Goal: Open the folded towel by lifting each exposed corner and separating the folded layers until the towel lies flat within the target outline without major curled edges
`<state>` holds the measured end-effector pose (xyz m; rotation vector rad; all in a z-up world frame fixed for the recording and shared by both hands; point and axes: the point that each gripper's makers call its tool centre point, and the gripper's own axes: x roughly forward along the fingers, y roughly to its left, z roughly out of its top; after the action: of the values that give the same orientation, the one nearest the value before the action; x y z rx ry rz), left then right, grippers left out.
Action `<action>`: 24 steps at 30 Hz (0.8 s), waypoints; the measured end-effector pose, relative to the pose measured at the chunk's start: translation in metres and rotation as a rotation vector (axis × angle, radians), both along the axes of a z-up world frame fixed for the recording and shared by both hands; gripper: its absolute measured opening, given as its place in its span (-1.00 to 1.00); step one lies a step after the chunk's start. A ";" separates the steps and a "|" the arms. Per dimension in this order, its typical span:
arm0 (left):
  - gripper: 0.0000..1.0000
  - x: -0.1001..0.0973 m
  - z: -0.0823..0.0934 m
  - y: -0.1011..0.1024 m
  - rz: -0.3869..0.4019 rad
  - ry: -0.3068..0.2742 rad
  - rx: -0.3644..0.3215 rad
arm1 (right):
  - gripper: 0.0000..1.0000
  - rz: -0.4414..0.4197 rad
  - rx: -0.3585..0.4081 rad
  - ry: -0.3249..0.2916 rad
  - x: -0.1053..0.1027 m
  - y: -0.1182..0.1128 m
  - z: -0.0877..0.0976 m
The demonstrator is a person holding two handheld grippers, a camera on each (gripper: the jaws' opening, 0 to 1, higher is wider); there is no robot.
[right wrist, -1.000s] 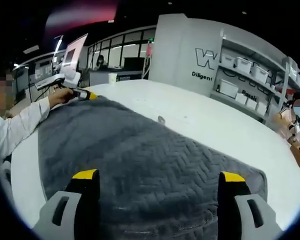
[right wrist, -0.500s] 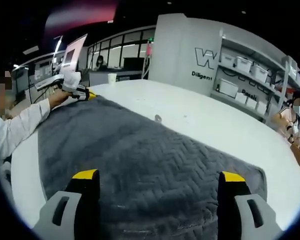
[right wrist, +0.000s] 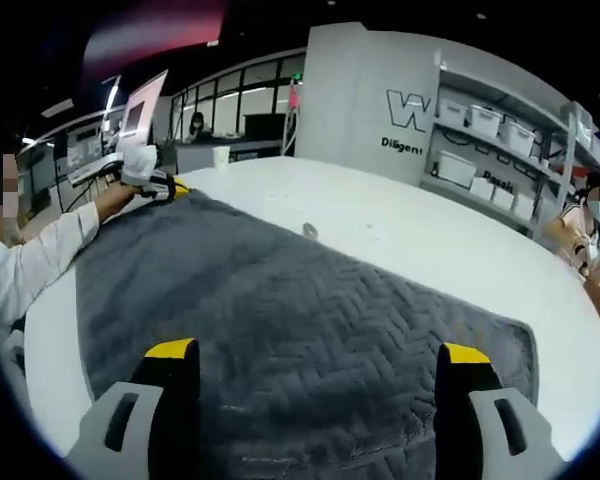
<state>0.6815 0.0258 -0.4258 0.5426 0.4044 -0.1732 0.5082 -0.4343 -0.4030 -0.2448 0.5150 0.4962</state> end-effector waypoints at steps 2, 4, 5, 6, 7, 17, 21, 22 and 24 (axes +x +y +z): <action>-0.90 -0.001 0.004 -0.005 -0.028 -0.020 0.056 | 0.95 0.004 0.005 -0.008 -0.001 0.001 0.003; -0.90 -0.001 0.010 -0.011 -0.049 -0.038 0.083 | 0.95 0.003 0.012 -0.013 -0.002 0.001 0.004; -0.90 -0.001 0.020 -0.021 -0.089 -0.069 0.045 | 0.95 -0.001 0.013 -0.009 -0.001 0.000 0.003; -0.90 -0.002 0.023 -0.025 -0.104 -0.074 0.032 | 0.94 -0.004 0.015 -0.010 -0.001 0.000 0.003; -0.90 -0.003 0.026 -0.030 -0.132 -0.079 0.039 | 0.94 -0.005 0.015 -0.009 -0.001 0.000 0.002; -0.90 -0.038 0.046 -0.091 -0.378 -0.087 0.272 | 0.94 0.034 0.003 -0.013 -0.005 0.014 0.003; -0.90 -0.057 0.050 -0.110 -0.428 -0.099 0.173 | 0.94 0.040 0.003 -0.009 -0.006 0.015 0.002; -0.90 -0.072 0.044 -0.121 -0.482 -0.059 0.082 | 0.94 0.040 0.003 -0.009 -0.006 0.015 0.001; -0.90 -0.077 0.042 -0.124 -0.484 -0.034 0.030 | 0.94 0.039 0.004 -0.004 -0.005 0.015 0.000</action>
<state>0.6043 -0.0984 -0.3837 0.6665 0.2364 -0.6227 0.5033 -0.4193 -0.4026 -0.2526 0.5059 0.5350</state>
